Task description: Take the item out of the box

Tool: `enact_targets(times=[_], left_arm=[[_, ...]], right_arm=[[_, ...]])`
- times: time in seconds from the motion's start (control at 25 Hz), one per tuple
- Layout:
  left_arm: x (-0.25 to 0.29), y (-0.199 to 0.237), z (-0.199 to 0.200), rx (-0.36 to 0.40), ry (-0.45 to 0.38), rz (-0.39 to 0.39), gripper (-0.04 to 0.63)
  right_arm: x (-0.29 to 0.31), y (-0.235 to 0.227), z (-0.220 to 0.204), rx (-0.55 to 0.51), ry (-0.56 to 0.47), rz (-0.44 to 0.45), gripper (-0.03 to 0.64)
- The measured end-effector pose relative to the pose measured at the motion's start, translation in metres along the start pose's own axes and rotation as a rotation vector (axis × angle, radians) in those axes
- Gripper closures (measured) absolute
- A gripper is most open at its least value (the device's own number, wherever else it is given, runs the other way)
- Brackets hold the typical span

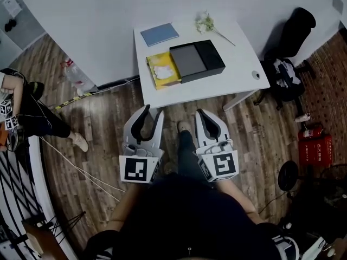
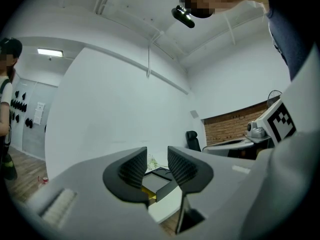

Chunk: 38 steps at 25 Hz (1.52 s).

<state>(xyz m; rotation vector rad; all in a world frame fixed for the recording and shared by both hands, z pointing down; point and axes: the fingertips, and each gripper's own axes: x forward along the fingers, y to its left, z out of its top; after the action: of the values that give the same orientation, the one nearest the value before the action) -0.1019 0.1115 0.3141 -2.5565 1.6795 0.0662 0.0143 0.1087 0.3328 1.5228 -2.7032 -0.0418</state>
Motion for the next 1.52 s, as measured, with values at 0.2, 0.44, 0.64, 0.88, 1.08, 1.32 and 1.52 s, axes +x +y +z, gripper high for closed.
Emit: enact_targets(times=[0.2,0.44,0.64,0.88,1.08,1.32,1.52], left_arm=[[0.032,0.016,-0.006,0.001,0.016,0.033,0.462],[0.083,0.037,-0.022,0.014,0.033,0.053,0.462],[0.129,0.044,-0.024,-0.013,0.052,0.063,0.462],[0.176,0.059,-0.037,-0.033,0.088,0.125,0.462],[0.207,0.084,-0.039,0.019,0.058,0.193,0.462],[0.227,0.102,-0.055,0.046,0.125,0.254,0.462],[0.232,0.113,-0.075,0.047,0.18,0.275,0.462]], right_arm=[[0.034,-0.018,-0.004,0.01,-0.004,0.027,0.604],[0.091,-0.048,-0.009,0.009,0.006,0.085,0.604],[0.133,-0.078,-0.01,0.006,0.014,0.133,0.604],[0.185,-0.111,-0.014,0.029,0.041,0.205,0.604],[0.224,-0.126,-0.022,0.039,0.036,0.291,0.604],[0.258,-0.134,-0.029,0.028,0.061,0.367,0.604],[0.276,-0.133,-0.043,0.038,0.085,0.4,0.604]])
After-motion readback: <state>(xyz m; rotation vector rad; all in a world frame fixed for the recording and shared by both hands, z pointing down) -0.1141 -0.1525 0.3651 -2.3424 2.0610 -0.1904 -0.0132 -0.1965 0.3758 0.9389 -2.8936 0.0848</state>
